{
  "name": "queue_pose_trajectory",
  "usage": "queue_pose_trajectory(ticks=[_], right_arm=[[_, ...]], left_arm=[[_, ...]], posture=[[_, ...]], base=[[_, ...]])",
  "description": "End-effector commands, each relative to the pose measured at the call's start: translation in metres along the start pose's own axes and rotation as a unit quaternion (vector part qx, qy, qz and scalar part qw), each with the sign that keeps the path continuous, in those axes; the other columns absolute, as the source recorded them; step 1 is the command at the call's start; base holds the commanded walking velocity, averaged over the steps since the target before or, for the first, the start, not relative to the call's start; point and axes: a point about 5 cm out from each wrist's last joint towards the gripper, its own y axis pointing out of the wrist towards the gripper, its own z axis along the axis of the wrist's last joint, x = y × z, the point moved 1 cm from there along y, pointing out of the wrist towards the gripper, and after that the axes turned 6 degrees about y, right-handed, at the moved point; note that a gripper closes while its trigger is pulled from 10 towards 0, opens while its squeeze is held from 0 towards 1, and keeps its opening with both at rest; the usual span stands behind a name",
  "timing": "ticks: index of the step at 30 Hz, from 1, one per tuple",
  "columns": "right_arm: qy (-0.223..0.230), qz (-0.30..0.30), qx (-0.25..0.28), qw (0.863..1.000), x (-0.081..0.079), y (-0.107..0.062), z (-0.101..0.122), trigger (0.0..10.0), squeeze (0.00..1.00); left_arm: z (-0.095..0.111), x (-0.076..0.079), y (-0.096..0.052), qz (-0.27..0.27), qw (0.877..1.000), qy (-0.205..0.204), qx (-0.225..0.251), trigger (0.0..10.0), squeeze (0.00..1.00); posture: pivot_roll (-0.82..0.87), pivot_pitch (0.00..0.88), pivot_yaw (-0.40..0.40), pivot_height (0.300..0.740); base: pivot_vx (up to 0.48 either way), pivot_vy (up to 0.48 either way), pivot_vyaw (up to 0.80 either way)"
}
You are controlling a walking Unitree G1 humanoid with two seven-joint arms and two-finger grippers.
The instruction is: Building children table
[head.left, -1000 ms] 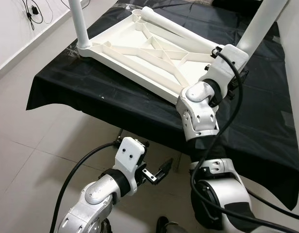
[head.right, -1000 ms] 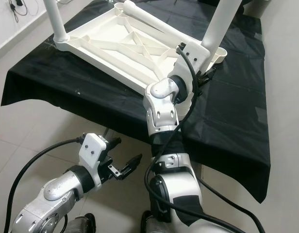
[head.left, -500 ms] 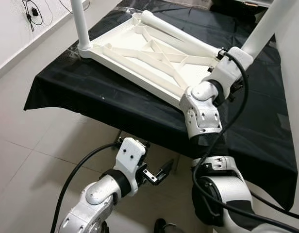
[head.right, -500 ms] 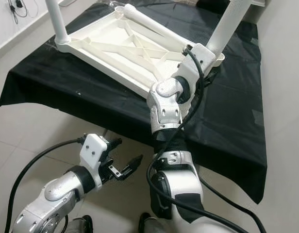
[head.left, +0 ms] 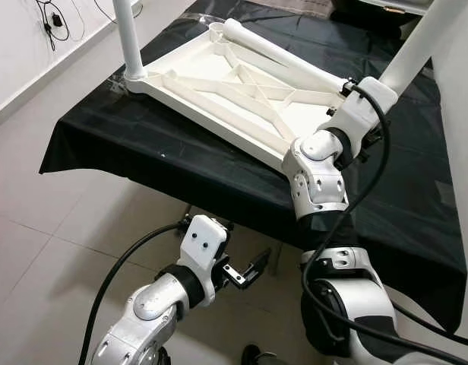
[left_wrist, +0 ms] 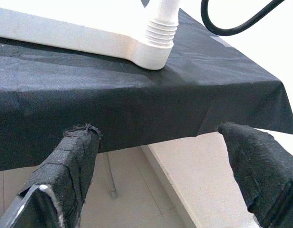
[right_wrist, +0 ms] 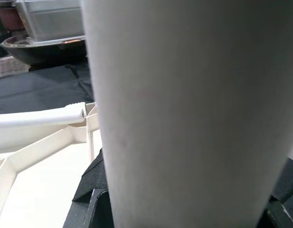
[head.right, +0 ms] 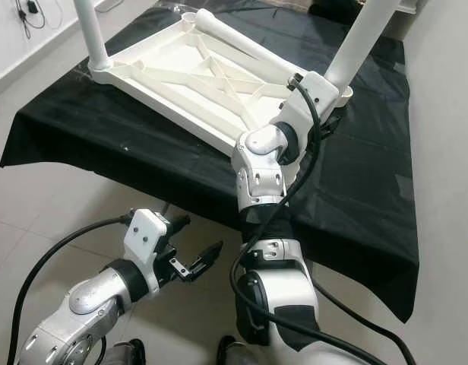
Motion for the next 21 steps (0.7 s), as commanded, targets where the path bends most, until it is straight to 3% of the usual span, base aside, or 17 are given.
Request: queue_pose_trajectory(ticks=[1,18,19,20,21], right_arm=[[-0.049,-0.032,-0.085,0.995,0.0211,0.002,-0.0443,10.0,0.0],[-0.037,-0.006,-0.085,0.996,0.0158,-0.0037,-0.0443,10.0,0.0],[-0.036,-0.001,-0.085,0.996,0.0152,-0.0037,-0.0441,10.0,0.5],[-0.036,-0.001,-0.085,0.996,0.0152,-0.0037,-0.0441,10.0,0.5],[-0.036,0.002,-0.084,0.996,0.015,-0.0038,-0.044,10.0,1.0]], left_arm=[[-0.0064,0.0023,0.0007,-0.002,1.0,-0.002,-0.012,10.0,0.0],[-0.0076,0.002,0.0014,-0.002,1.0,-0.004,-0.014,10.0,0.0],[-0.0077,0.002,0.0014,-0.002,1.0,-0.004,-0.014,10.0,0.0],[-0.0077,0.002,0.0014,-0.002,1.0,-0.004,-0.014,10.0,0.0],[-0.0078,0.0021,0.0014,-0.002,1.0,-0.004,-0.015,10.0,0.0]], posture=[[0.08,0.233,-0.072,0.74],[0.08,0.238,-0.074,0.74],[0.08,0.238,-0.074,0.74],[0.08,0.238,-0.074,0.74],[0.08,0.239,-0.073,0.74]], base=[[0.0,0.0,0.0],[0.0,0.0,0.0],[0.0,0.0,0.0],[0.0,0.0,0.0],[0.0,0.0,0.0]])
